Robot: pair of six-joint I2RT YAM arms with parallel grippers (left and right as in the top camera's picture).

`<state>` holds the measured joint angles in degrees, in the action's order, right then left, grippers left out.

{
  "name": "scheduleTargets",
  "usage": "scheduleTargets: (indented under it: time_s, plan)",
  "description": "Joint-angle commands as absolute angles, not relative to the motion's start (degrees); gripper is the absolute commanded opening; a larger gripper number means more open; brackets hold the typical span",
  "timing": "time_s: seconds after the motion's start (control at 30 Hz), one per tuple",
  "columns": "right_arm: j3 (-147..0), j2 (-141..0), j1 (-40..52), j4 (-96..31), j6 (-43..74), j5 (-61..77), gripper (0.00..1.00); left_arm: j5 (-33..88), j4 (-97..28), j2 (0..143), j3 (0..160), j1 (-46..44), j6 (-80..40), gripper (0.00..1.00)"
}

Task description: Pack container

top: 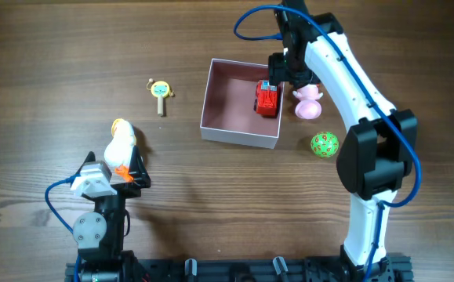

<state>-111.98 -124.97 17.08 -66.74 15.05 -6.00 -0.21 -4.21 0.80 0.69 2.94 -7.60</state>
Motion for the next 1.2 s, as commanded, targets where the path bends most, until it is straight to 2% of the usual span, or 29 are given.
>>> scheduleTargets:
  time_s: [0.0,0.1,0.47,0.8,1.17]
  plan:
    - [-111.98,-127.66,17.32,-66.43,15.16,-4.58,0.54,-0.93,-4.05,0.43,0.32,2.5,-6.44,1.0]
    - [-111.98,-128.25,17.32,-66.41,15.18,-4.4,0.4,-0.93,-4.05,0.43,0.32,2.5,-6.44,1.0]
    - [-111.98,-128.31,17.32,-63.59,15.07,-4.38,0.04,-0.93,-4.05,0.43,0.32,2.5,-6.44,1.0]
    - [-111.98,-128.31,17.39,-61.43,11.6,-2.46,0.04,-0.93,-4.08,0.43,0.32,2.5,-6.44,1.0]
    - [-111.98,-128.31,17.39,-61.71,21.71,-1.32,0.04,-0.93,-4.05,0.43,0.32,2.5,-6.44,1.0]
